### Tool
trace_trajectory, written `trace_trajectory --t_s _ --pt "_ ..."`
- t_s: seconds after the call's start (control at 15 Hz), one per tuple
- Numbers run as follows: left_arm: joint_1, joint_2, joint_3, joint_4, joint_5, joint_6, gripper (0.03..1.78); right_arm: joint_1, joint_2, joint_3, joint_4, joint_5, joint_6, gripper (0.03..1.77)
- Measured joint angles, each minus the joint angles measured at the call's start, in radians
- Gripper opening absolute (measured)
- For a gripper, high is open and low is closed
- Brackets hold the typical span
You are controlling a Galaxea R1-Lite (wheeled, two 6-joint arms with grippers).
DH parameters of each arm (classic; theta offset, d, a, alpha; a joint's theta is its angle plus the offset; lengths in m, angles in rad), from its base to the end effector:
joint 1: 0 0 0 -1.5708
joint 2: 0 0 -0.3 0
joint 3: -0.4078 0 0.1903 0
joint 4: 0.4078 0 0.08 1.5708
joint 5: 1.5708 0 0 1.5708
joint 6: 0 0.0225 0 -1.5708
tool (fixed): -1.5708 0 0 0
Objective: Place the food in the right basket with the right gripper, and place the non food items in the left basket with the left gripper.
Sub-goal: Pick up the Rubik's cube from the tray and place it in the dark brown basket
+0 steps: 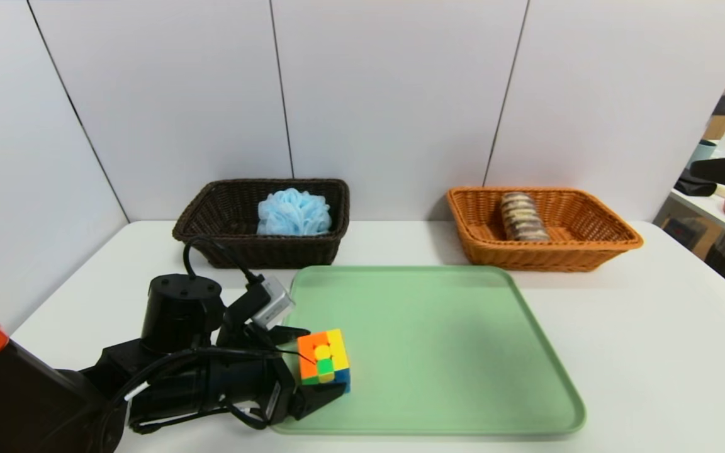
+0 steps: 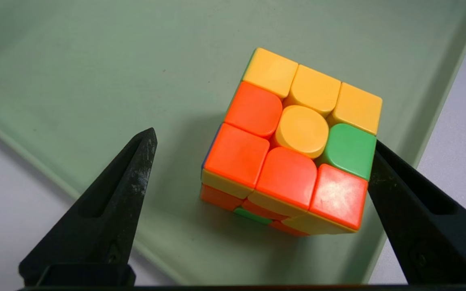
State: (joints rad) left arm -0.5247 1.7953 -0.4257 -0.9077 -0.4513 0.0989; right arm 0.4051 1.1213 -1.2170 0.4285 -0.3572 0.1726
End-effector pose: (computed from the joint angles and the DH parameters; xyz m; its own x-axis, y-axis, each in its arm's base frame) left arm 0.2248 -0.1414 0.0917 0.4787 -0.7810 -0.4010 0.8229 0.5583 -0.1050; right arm 0.1243 0.0447 0.3290 0.9516 0.0276 -0.3061 -0.0130 0.9987 0.0498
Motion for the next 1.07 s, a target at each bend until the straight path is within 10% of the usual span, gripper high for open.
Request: trace_trajectory --t_s 1.07 --pt "-0.015 0.043 -0.022 -0.006 -0.002 -0.007 1.69 -0.014 0.024 0.0 -0.005 0.001 0.0 1.69"
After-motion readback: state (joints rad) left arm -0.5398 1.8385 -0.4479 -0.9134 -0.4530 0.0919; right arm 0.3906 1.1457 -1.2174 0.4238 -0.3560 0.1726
